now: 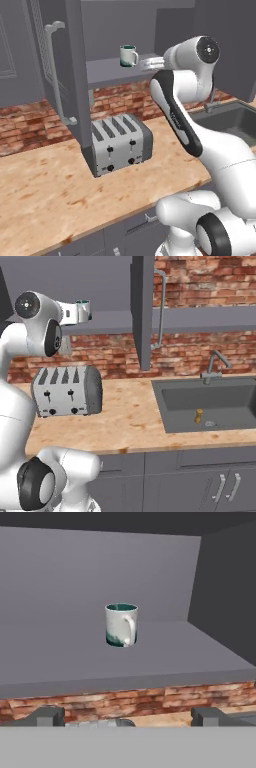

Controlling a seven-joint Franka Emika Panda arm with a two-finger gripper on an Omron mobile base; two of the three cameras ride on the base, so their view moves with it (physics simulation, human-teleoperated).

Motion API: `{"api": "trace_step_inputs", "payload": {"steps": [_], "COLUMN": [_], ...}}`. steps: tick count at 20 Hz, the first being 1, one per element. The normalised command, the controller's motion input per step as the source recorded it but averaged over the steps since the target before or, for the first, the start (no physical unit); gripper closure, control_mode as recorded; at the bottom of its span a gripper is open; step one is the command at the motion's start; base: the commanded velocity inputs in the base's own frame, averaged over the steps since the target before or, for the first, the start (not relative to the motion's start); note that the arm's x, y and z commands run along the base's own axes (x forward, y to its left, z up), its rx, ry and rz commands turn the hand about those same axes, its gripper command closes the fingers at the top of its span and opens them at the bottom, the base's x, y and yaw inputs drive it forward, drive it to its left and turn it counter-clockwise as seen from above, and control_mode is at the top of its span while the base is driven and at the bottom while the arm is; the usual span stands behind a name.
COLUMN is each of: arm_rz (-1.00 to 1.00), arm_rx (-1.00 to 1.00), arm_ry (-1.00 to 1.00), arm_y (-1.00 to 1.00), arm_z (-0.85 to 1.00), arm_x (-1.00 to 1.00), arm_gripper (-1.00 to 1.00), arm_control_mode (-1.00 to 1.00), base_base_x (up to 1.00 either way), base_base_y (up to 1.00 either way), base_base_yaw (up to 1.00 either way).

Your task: Open the cabinet directly in front. Then move the wine and the mug to the dining counter with the candle on it.

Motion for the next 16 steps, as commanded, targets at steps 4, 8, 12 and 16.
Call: {"api": "trace_step_inputs", "payload": {"steps": [4,8,12,16], "arm_rz": [0.0,0.0,0.0,0.01], "arm_rx": [0.0,0.0,0.0,0.0], "arm_ry": [0.04,0.11,0.02,0.01], "arm_y": [0.0,0.0,-0.01,0.0], "arm_z": [0.02,0.02,0.0,0.0], "arm_x": [0.31,0.41,0.28,0.24], "arm_gripper": [-1.0,-1.0,-1.0,-1.0], "arm_control_mode": [-1.0,-1.0,-1.0,-1.0], "base_base_x": [0.0,0.0,0.0,0.0], "base_base_y": [0.0,0.0,0.0,0.0], "base_base_yaw": [0.0,0.0,0.0,0.0]}}
